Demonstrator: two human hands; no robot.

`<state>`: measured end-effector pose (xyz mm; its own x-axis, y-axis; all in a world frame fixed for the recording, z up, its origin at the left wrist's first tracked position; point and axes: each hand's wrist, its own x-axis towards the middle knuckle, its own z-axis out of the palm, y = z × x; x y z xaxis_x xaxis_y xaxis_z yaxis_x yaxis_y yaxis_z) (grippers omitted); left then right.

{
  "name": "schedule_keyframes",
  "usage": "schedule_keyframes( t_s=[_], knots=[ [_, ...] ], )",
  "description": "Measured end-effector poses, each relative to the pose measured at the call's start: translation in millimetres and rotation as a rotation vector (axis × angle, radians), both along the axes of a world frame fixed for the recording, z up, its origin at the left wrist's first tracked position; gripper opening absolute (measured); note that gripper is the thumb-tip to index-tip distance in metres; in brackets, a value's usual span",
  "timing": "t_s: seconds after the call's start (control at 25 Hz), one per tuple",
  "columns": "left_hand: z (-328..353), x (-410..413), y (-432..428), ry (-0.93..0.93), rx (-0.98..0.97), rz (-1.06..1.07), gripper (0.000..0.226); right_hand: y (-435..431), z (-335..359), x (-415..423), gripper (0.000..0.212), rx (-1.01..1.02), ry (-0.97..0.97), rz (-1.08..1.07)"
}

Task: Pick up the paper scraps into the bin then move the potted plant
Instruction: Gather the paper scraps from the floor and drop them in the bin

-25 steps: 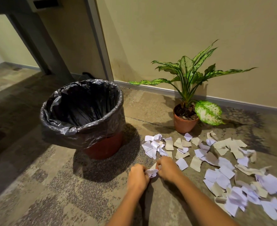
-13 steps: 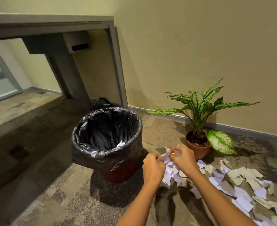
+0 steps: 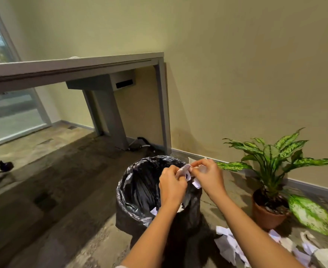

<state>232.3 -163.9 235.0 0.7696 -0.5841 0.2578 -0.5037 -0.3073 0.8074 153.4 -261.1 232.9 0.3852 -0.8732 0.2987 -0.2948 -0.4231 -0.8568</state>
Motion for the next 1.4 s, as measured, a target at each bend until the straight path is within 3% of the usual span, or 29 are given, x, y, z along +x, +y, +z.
schedule_keyframes(
  t_s=[0.2,0.52,0.96,1.4],
  knots=[
    [-12.8,60.8,22.2,-0.033,0.194,0.059,0.007,18.4,-11.8,54.0,0.01,-0.011,0.112,0.127],
    [-34.1,83.9,33.2,-0.038,0.346,0.055,0.03,32.1,-22.3,78.7,0.032,-0.04,0.177,0.242],
    [-12.8,40.0,15.9,-0.167,0.226,-0.015,0.025,24.1,-14.8,34.8,0.019,-0.124,0.067,0.142],
    [-20.7,-109.3,-33.4,-0.287,0.017,-0.334,0.024,-13.2,-39.3,-145.3,0.021,-0.176,0.202,-0.13]
  ],
)
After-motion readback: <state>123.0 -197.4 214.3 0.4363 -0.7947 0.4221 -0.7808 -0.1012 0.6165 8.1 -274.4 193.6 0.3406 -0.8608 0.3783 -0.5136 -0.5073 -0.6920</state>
